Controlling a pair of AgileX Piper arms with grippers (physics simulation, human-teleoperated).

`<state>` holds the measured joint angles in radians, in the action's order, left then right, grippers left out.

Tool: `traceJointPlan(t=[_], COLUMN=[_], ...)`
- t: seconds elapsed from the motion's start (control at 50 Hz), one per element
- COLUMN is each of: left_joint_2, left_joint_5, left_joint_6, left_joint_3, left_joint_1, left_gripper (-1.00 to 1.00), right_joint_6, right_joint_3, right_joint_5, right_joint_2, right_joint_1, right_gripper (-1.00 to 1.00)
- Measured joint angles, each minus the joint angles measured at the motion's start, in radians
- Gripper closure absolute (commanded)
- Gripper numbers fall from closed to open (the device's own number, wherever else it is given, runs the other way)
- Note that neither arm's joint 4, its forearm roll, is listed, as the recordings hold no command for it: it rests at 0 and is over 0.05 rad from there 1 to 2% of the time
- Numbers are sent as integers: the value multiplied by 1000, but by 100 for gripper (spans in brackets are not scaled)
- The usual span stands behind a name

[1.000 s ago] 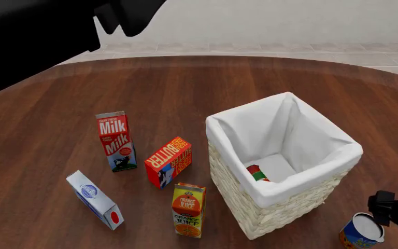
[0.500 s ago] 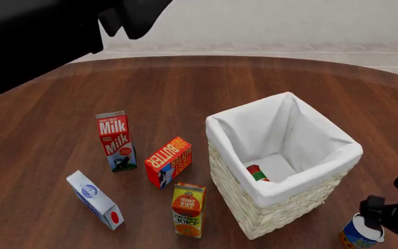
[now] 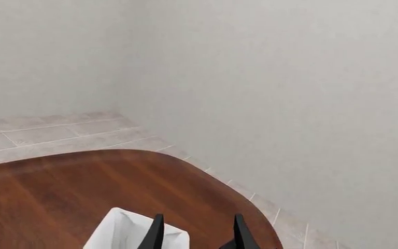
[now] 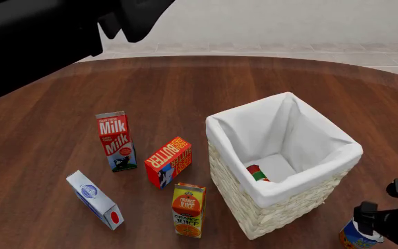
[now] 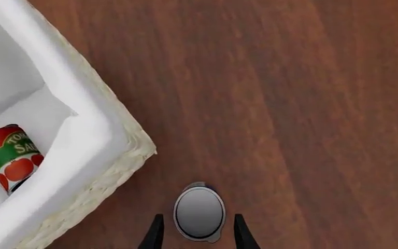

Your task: Pick up the alphabet soup and the tomato sauce, and put them in the basket.

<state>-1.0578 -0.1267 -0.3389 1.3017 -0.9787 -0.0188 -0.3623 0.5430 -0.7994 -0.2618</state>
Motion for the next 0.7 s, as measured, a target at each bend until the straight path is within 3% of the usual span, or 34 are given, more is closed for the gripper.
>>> traceJointPlan(t=[0.7], left_joint_2=[3], left_joint_5=[6], left_joint_6=[-3], left_joint_3=[-10], left_joint_1=[1], left_gripper=[-100], right_joint_6=[-28], right_joint_3=[61], right_joint_5=[-84], right_joint_2=[-35], right_joint_1=[22], right_gripper=[-100])
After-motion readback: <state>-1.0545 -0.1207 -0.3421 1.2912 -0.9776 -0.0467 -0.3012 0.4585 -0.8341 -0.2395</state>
